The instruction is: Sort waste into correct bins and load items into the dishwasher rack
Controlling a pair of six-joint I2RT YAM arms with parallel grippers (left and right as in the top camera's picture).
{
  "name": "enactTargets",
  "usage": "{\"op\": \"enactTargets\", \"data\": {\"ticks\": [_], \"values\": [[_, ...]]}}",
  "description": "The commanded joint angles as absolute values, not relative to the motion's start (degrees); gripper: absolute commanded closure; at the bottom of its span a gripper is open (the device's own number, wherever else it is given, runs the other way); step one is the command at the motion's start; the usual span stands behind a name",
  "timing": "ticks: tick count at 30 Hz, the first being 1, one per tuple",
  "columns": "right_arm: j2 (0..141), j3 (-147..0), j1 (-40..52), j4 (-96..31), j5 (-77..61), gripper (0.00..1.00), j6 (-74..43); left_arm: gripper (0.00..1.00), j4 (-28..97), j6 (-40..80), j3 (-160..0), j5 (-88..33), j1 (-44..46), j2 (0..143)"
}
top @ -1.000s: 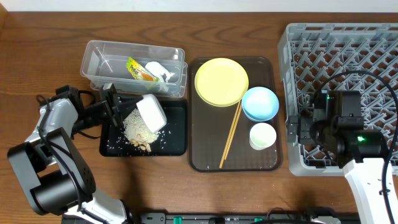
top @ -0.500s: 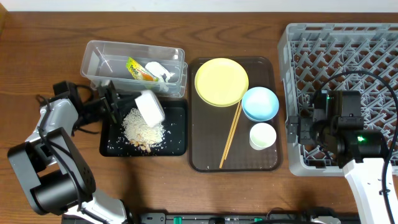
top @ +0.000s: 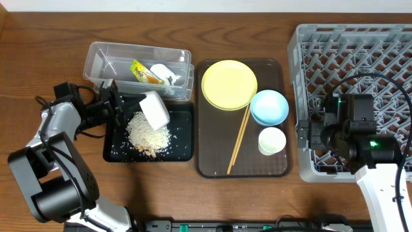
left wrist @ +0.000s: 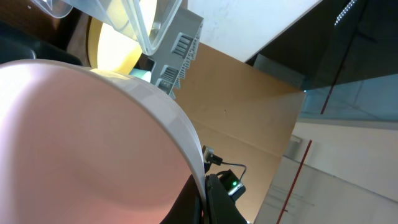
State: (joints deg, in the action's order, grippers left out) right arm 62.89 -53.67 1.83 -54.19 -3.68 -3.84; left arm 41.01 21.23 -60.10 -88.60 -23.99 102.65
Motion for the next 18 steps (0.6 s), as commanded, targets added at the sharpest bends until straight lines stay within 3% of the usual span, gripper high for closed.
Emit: {"op": "enactTargets", "data": {"ticks": [1, 6, 11, 18], "values": [[62.6, -54.8, 2.1, -54.2, -4.1, 0.01, -3.3, 0.94, 41.3, 18.6, -60.3, -88.0, -21.6, 100.9], [62.6, -54.8, 2.1, -53.7, -4.1, 0.01, -3.3, 0.94, 39.9, 18.6, -61.9, -72.5, -12.6, 94.2], [62.6, -54.8, 2.1, -53.6, -4.1, 0.01, -3.3, 0.94, 31.7, 18.7, -63.1, -56.4, 2.6, 87.2], [62.6, -54.8, 2.1, -53.6, -4.1, 0.01, -3.3, 0.94, 29.0, 18.7, -63.1, -23.7, 25.2, 87.6]]}}
